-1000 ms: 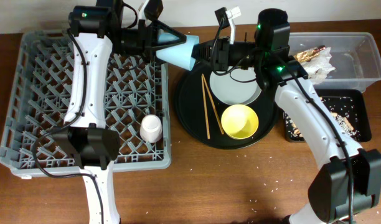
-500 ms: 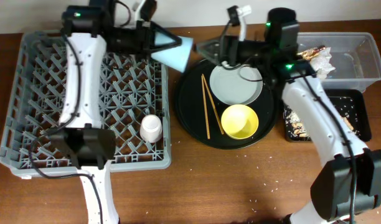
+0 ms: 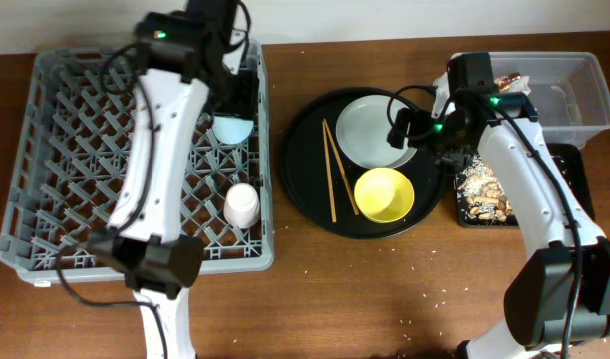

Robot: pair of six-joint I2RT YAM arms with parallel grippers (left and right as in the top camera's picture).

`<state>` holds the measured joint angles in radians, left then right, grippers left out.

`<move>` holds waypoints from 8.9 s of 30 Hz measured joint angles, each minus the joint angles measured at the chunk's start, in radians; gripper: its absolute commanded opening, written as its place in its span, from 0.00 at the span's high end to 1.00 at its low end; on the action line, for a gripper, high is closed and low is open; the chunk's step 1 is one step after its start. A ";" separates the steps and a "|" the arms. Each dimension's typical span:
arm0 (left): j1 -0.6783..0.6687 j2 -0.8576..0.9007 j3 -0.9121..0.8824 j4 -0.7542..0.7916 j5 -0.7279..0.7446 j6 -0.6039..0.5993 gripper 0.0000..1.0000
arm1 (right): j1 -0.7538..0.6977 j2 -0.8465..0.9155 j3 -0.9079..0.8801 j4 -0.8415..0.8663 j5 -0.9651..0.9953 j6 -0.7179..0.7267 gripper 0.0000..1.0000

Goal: Sort waste into correct bins and load items into the dishwasher rack
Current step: 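Place the blue cup upside down in the rack with left gripper, then grasp the yellow bowl with the left gripper, then place the yellow bowl upright at the rack's back edge, then grasp the white plate edge with the left gripper, then stand the white plate upright in the rack with left gripper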

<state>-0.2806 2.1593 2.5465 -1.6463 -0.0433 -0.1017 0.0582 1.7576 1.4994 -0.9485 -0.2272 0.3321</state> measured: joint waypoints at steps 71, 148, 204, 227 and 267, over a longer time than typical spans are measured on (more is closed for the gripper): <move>-0.438 0.119 -0.691 0.741 0.184 -0.250 0.72 | -0.055 -0.294 0.191 -0.428 0.292 -0.040 0.02; -0.235 0.493 0.058 0.523 -1.147 -0.054 0.14 | -0.055 -0.294 0.185 -0.425 0.295 -0.042 0.02; -0.201 0.354 0.575 0.138 -0.542 0.080 1.00 | -0.055 -0.294 0.185 -0.425 0.295 -0.044 0.01; 0.166 0.302 0.258 0.423 -0.784 0.253 1.00 | -0.055 -0.294 0.185 -0.425 0.295 -0.044 0.01; 0.121 0.286 0.146 0.249 -0.538 0.172 0.77 | -0.055 -0.294 0.185 -0.425 0.295 -0.044 0.01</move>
<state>-0.1596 2.4458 2.6926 -1.3972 -0.5816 0.0700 0.0029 1.4635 1.6844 -1.3731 0.0677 0.2878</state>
